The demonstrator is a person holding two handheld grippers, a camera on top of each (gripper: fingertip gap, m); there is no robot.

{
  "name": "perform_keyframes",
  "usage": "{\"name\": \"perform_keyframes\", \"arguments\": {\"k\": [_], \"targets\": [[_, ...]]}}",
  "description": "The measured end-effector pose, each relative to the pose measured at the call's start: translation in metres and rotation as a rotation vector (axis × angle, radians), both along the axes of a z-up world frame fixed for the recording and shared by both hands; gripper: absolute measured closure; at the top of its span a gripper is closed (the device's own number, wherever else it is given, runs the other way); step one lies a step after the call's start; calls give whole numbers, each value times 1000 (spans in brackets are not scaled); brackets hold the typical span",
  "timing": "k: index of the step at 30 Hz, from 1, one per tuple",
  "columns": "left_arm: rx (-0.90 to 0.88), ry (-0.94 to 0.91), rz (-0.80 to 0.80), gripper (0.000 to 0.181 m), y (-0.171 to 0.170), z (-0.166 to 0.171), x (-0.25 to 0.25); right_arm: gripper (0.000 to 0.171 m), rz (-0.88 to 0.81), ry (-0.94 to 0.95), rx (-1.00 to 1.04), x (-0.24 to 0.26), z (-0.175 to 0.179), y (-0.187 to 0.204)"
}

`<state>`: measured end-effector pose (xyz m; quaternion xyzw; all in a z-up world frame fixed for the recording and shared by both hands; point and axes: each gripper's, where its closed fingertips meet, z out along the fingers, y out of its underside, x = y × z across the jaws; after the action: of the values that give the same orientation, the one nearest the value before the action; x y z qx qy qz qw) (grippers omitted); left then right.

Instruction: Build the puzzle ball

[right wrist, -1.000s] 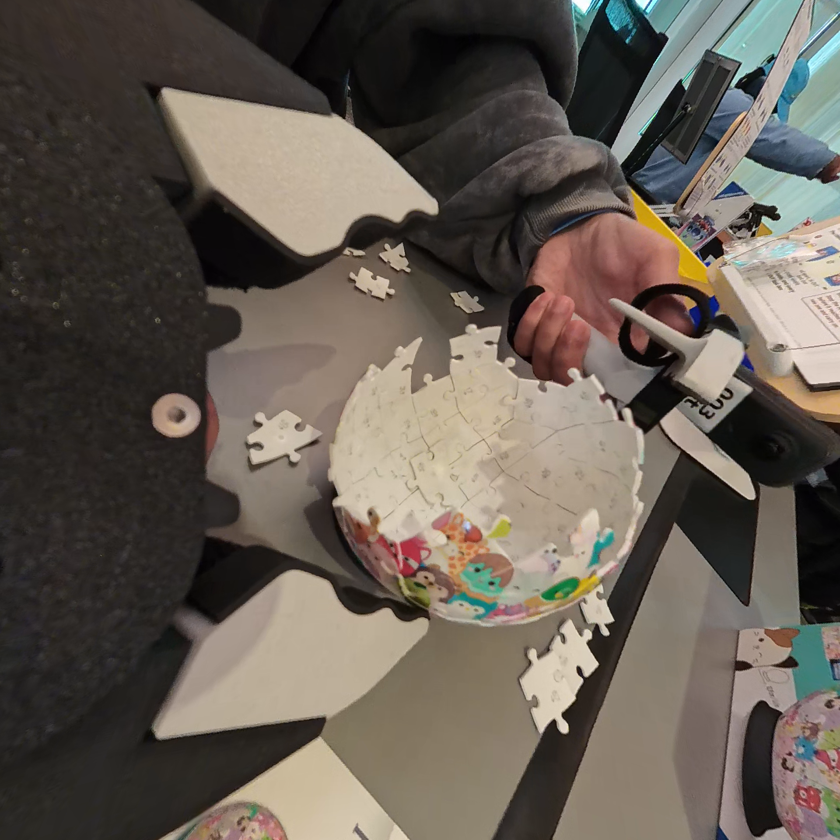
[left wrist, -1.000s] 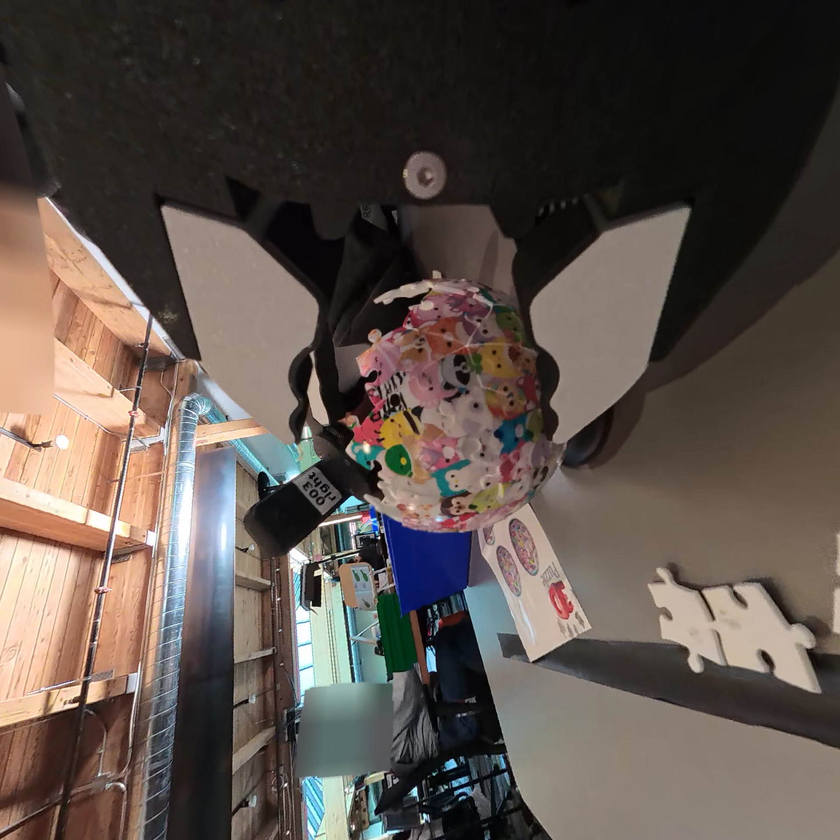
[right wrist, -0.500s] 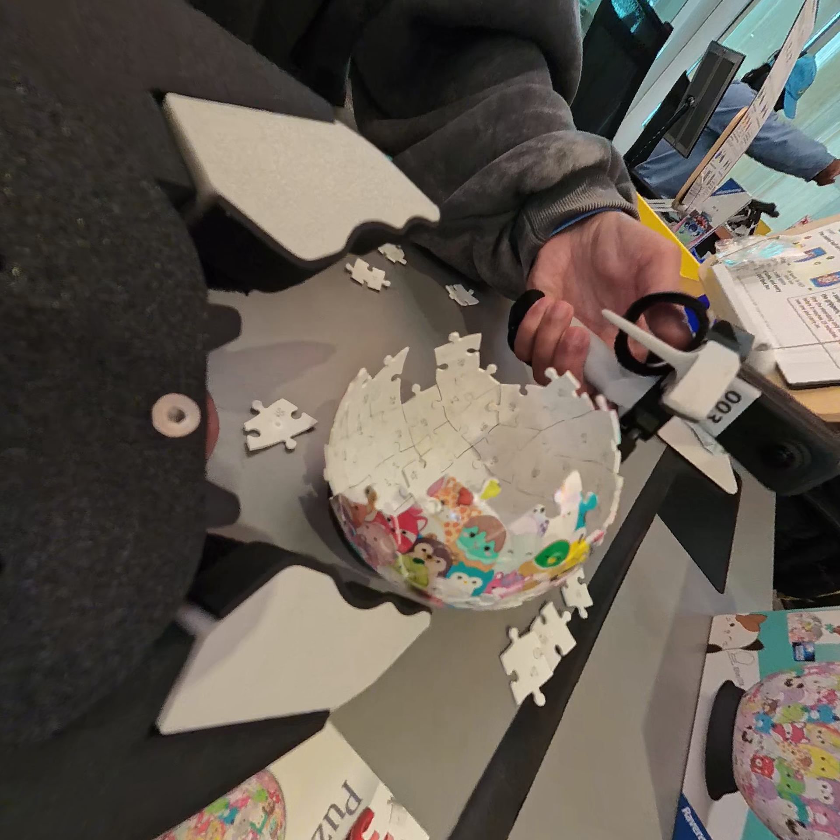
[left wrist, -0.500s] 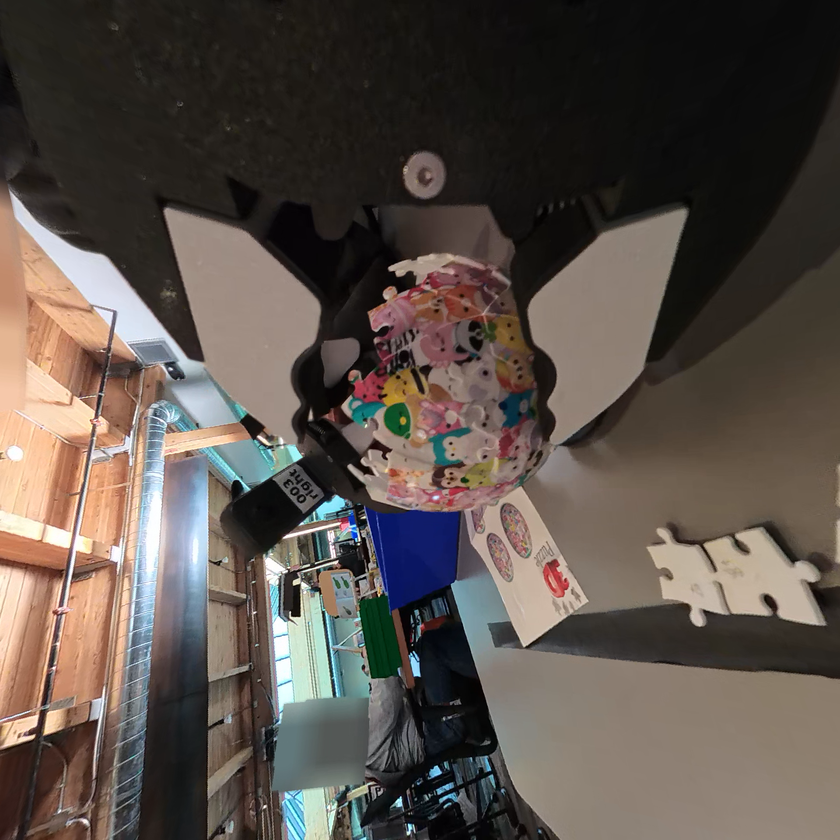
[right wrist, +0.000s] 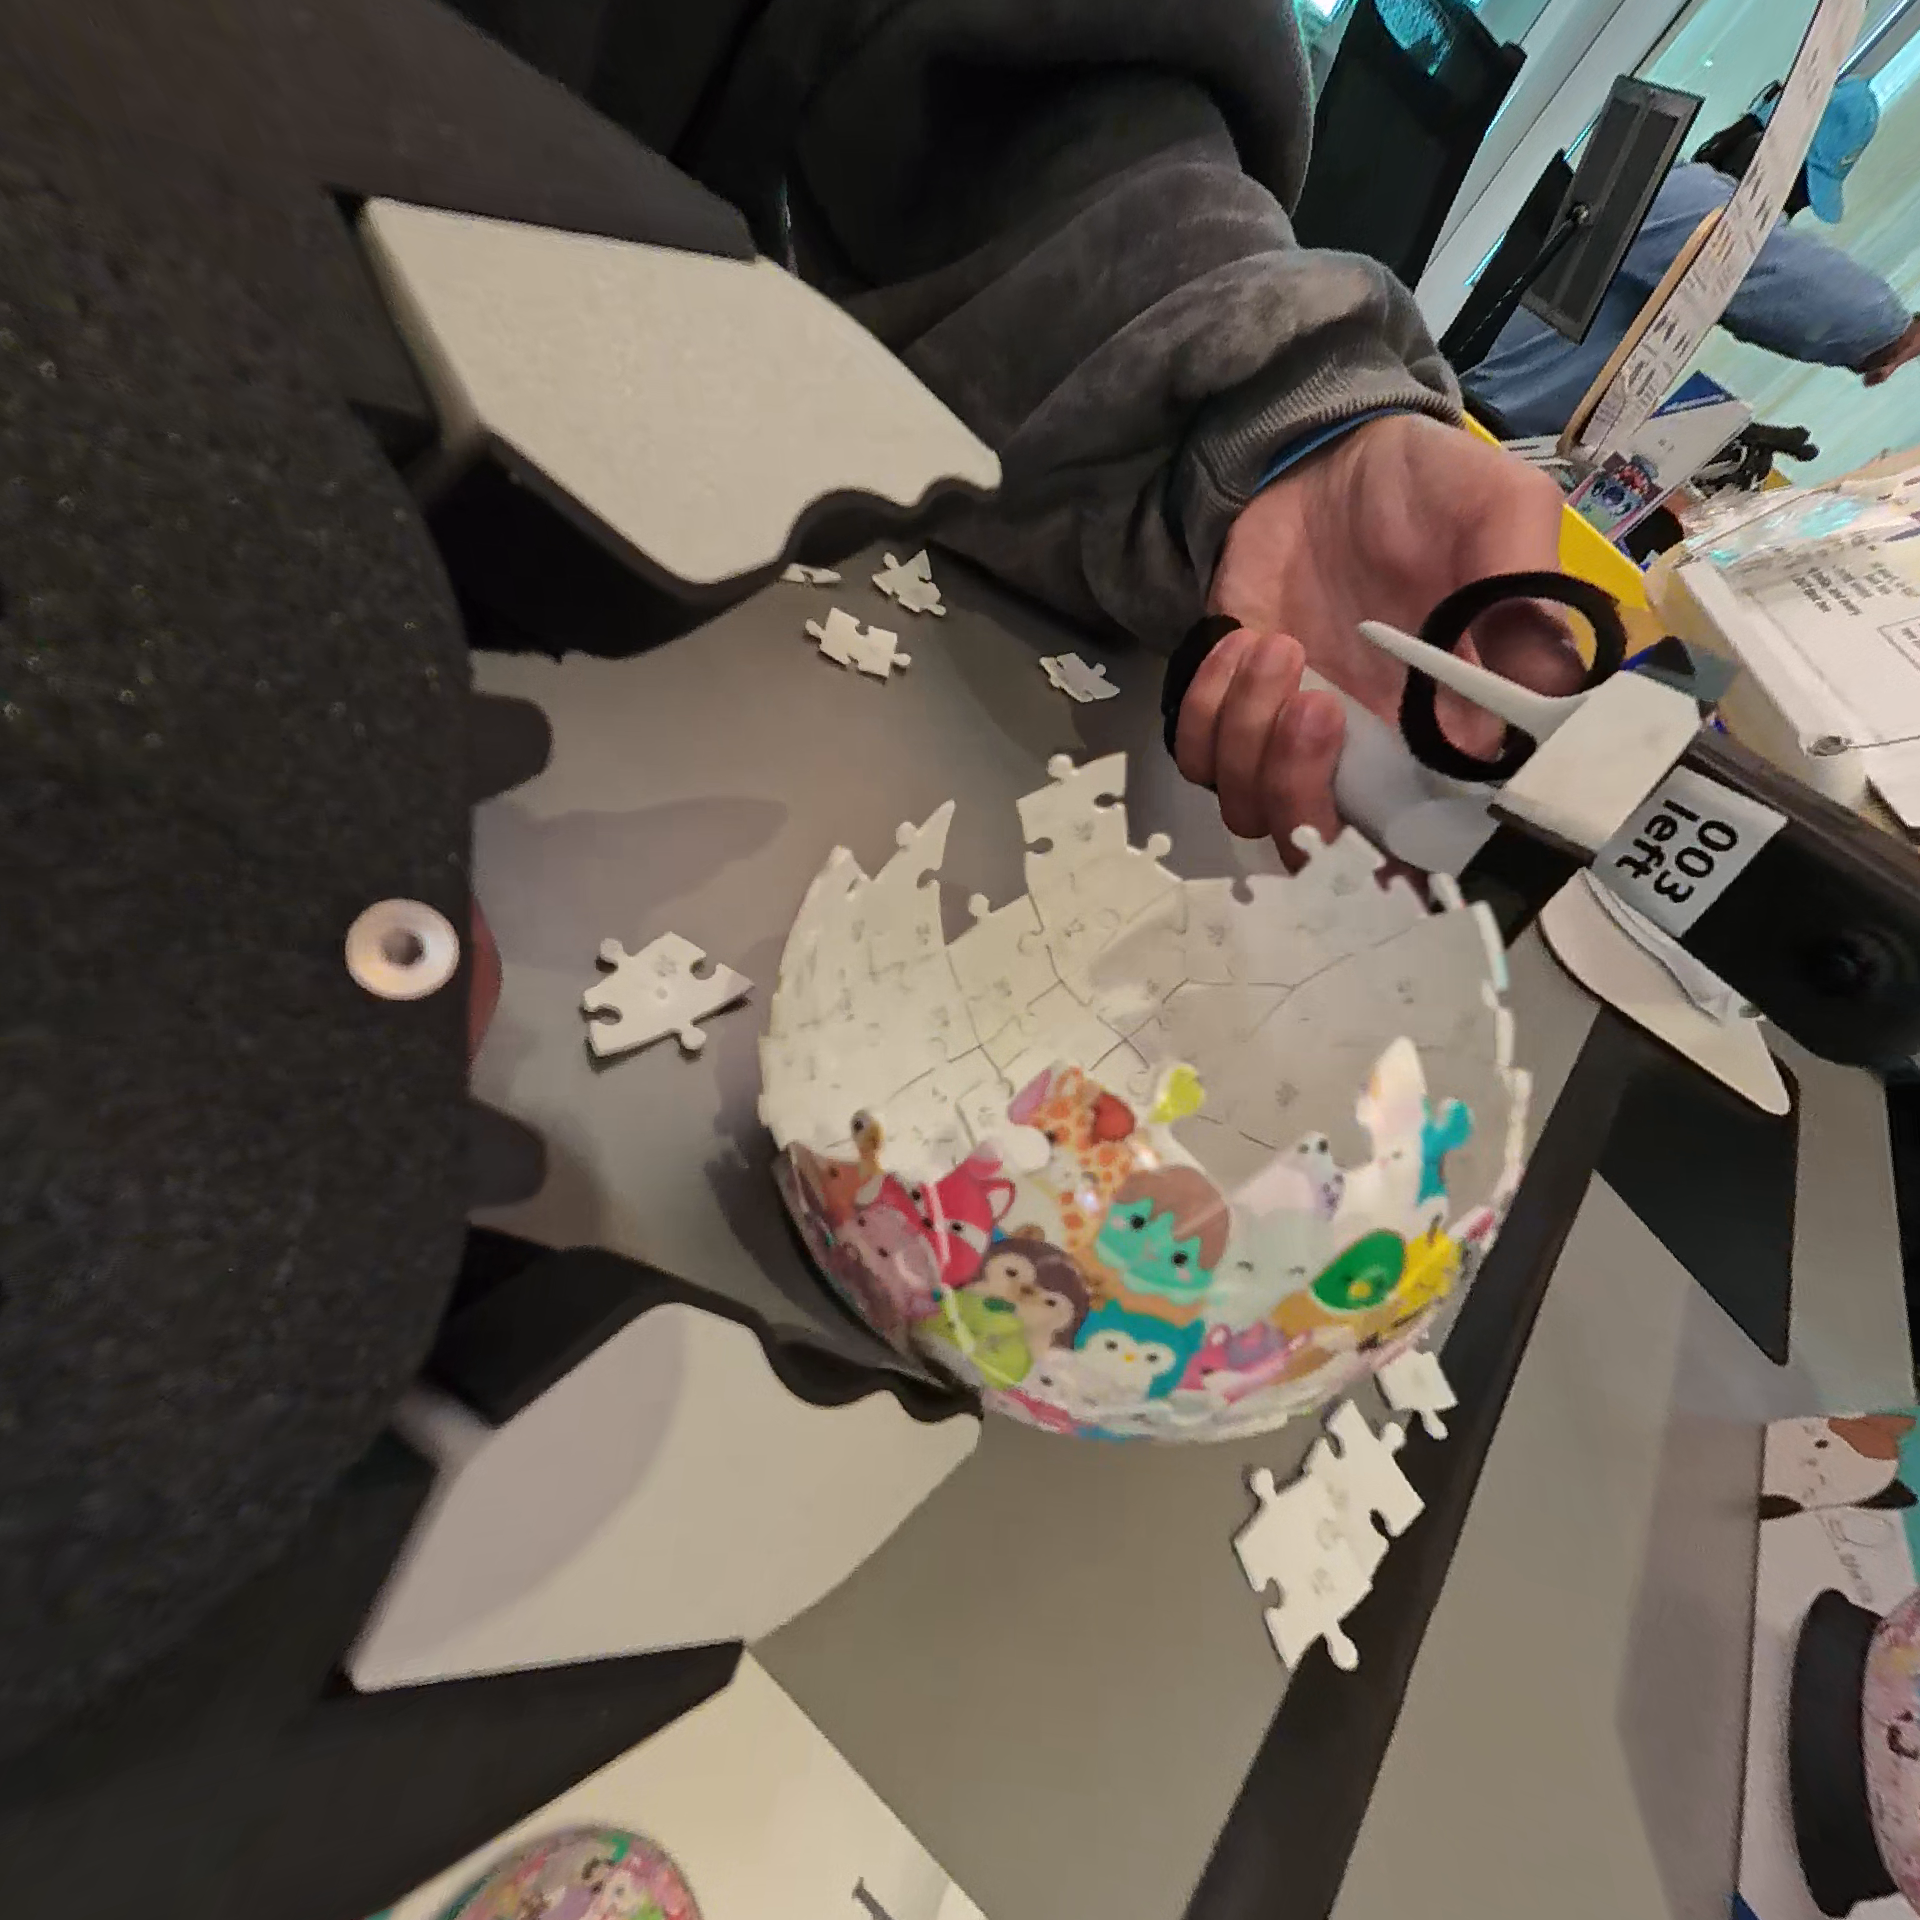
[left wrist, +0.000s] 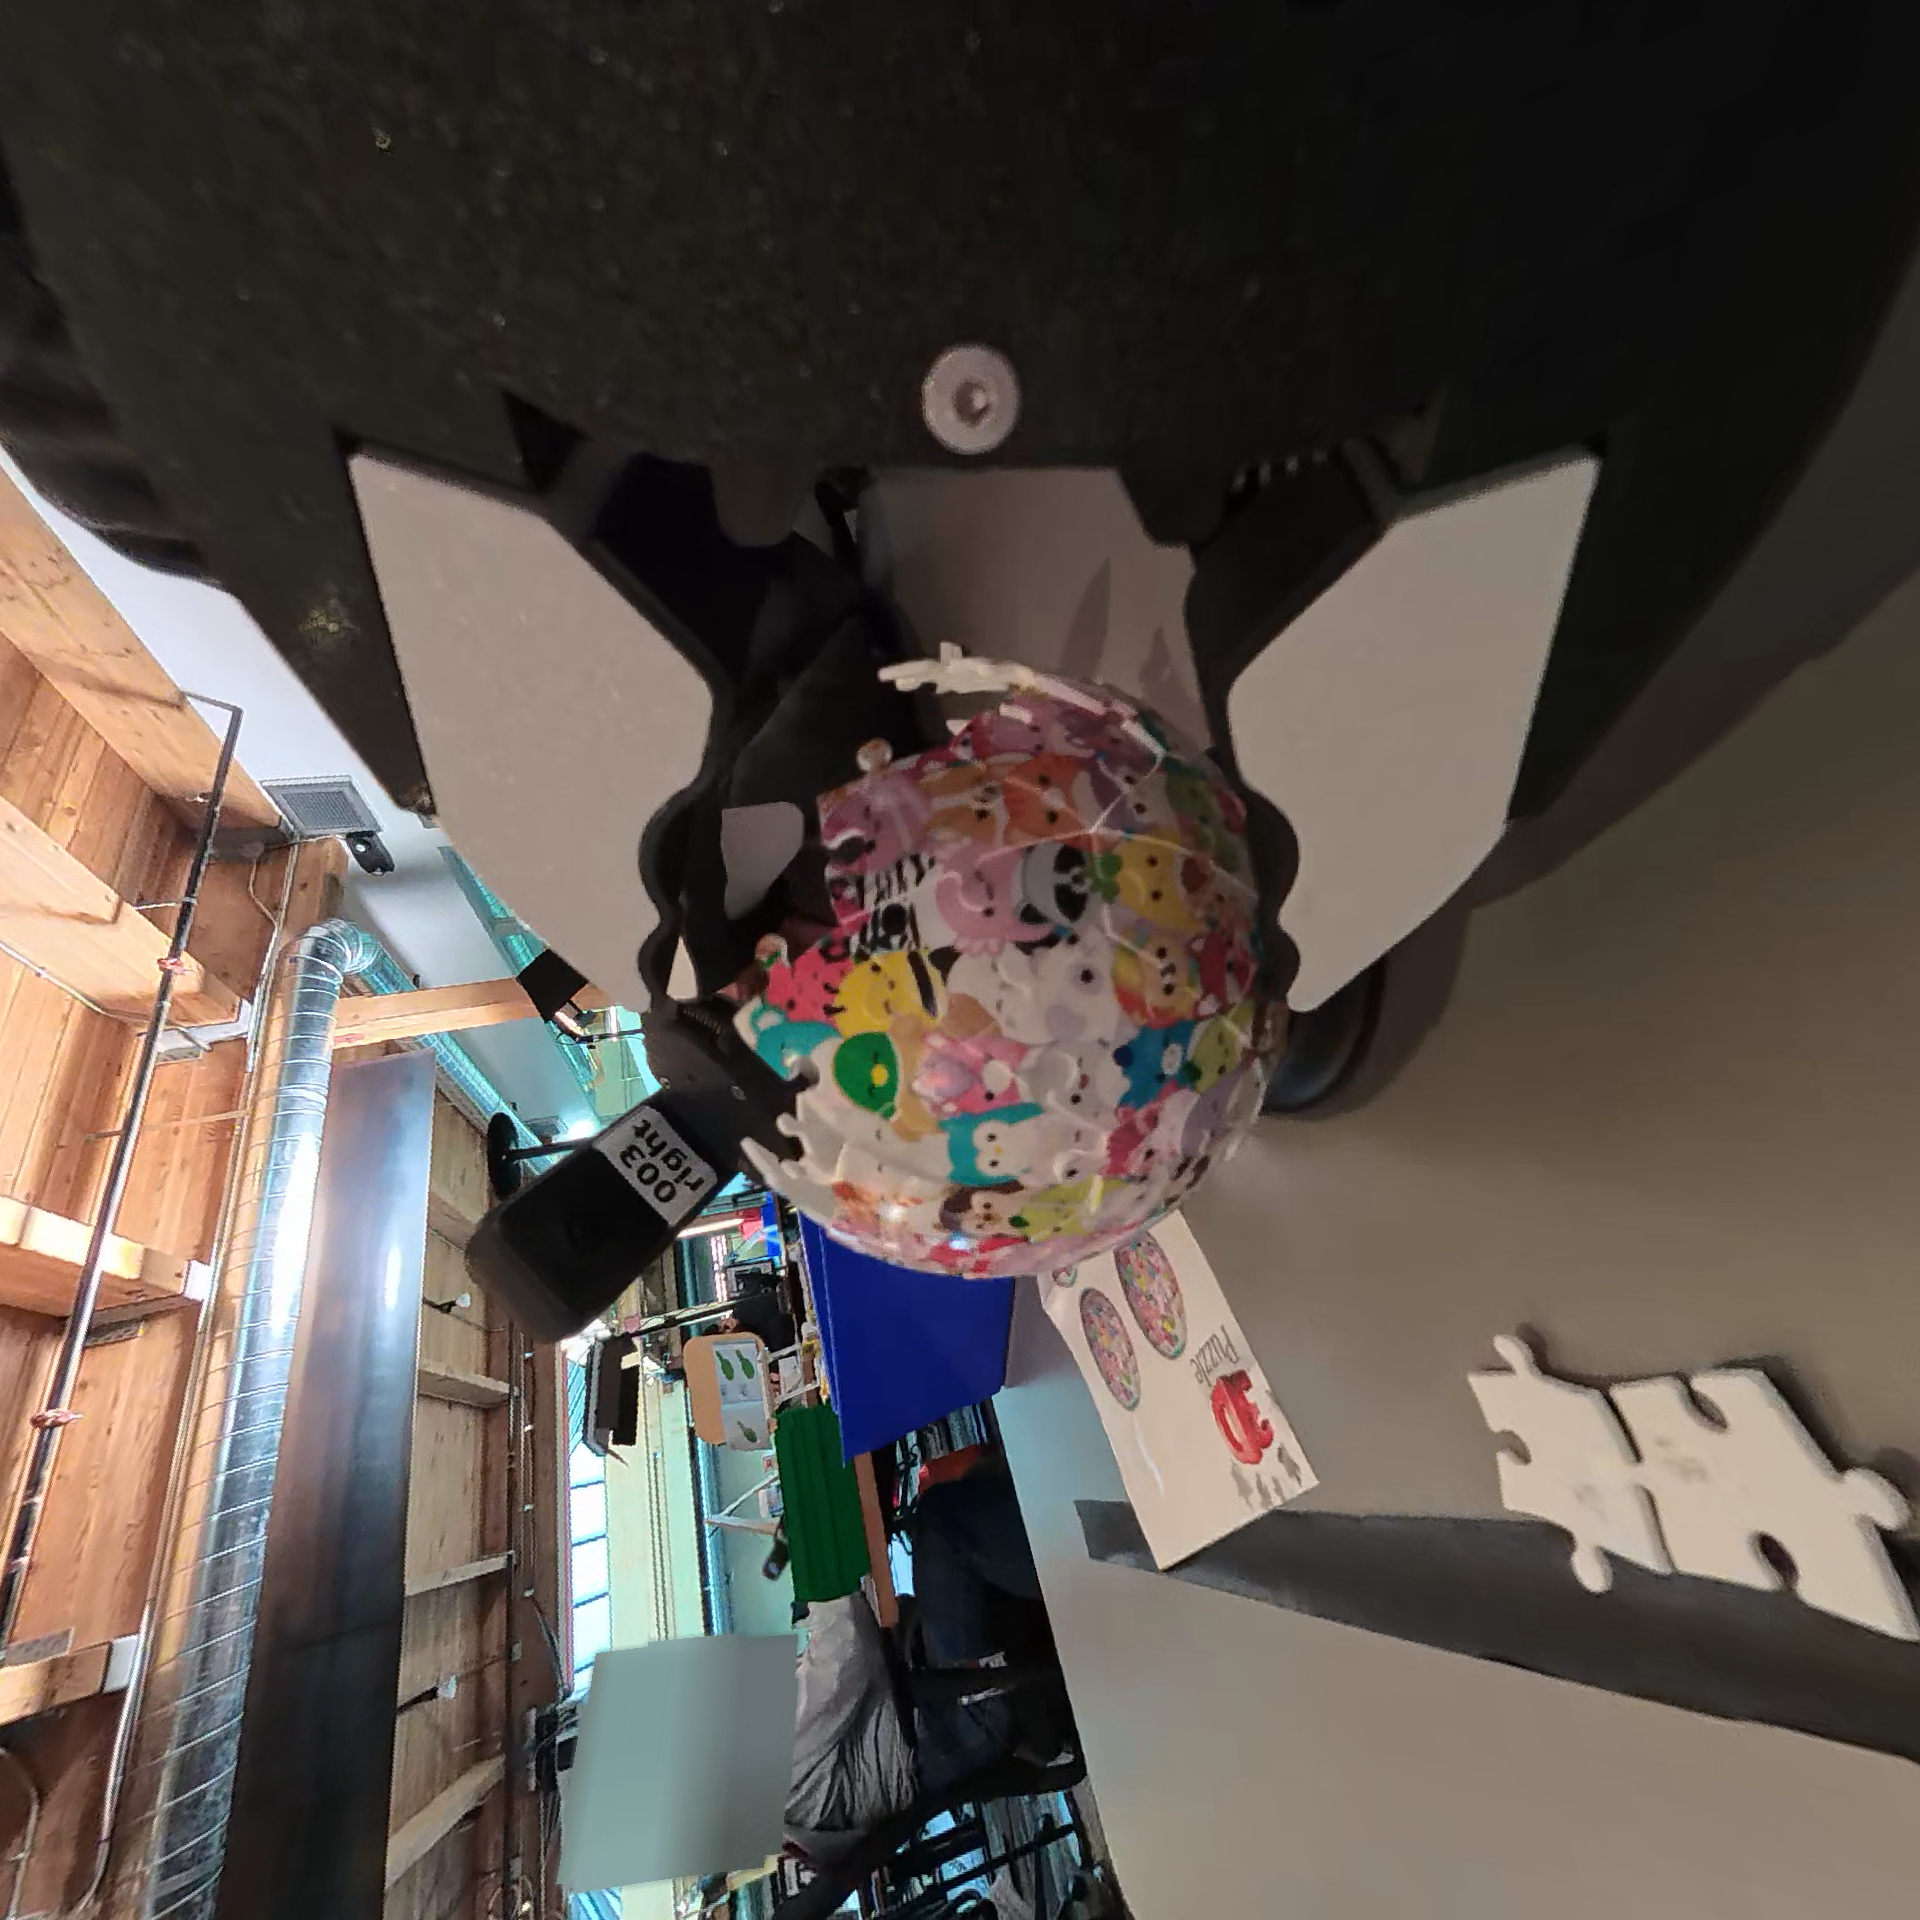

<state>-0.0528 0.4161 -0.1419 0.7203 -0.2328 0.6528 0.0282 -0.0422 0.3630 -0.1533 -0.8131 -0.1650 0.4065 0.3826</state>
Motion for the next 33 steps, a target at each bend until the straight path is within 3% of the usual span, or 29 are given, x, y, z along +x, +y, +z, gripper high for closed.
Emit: {"name": "perform_keyframes", "arguments": {"k": [11,20,33], "targets": [[30,-32,29,75,7,10,6,27,-8,-20,90,2,21,6],[-22,-39,30,83,5,-6,1,29,-17,-61,-15,5,-8,-2],[28,-75,41,74,7,13,5,27,-3,-98,104,-2,17,10]]}}
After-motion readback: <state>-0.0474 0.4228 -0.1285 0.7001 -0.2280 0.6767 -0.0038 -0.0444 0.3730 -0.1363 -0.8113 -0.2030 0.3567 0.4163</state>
